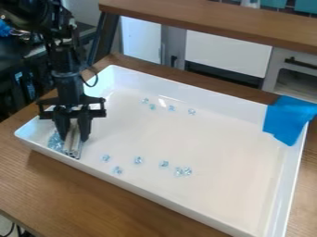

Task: Sweep into pile

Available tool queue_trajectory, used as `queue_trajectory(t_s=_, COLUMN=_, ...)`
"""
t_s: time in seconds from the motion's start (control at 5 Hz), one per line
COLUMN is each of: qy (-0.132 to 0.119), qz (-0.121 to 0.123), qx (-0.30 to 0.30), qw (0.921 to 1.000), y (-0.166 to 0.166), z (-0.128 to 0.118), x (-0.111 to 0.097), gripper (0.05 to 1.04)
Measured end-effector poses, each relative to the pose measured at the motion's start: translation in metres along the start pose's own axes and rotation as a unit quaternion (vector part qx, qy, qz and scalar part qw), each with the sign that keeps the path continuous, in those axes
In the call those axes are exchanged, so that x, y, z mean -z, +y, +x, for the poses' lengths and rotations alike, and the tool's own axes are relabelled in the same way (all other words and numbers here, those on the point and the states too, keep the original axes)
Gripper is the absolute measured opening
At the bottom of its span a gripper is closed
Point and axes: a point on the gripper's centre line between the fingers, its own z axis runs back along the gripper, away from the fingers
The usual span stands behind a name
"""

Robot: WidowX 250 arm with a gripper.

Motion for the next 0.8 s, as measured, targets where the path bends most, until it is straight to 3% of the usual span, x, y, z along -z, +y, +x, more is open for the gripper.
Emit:
queue_trajectory(t_s=0.2, qy=0.007, qz=-0.017, qx=-0.015, qw=0.9997, y=-0.008, z=-0.007, x=-0.001, gripper=0.386)
queue_trajectory(t_s=0.4, qy=0.028, qz=-0.032, qx=-0.024, qw=0.9988, y=-0.041, z=-0.016, x=-0.010, gripper=0.386)
queue_trajectory(t_s=0.8, qy=0.056, qz=-0.030, qx=-0.002, qw=0.9980, y=-0.132, z=-0.059, x=-0.021, gripper=0.386)
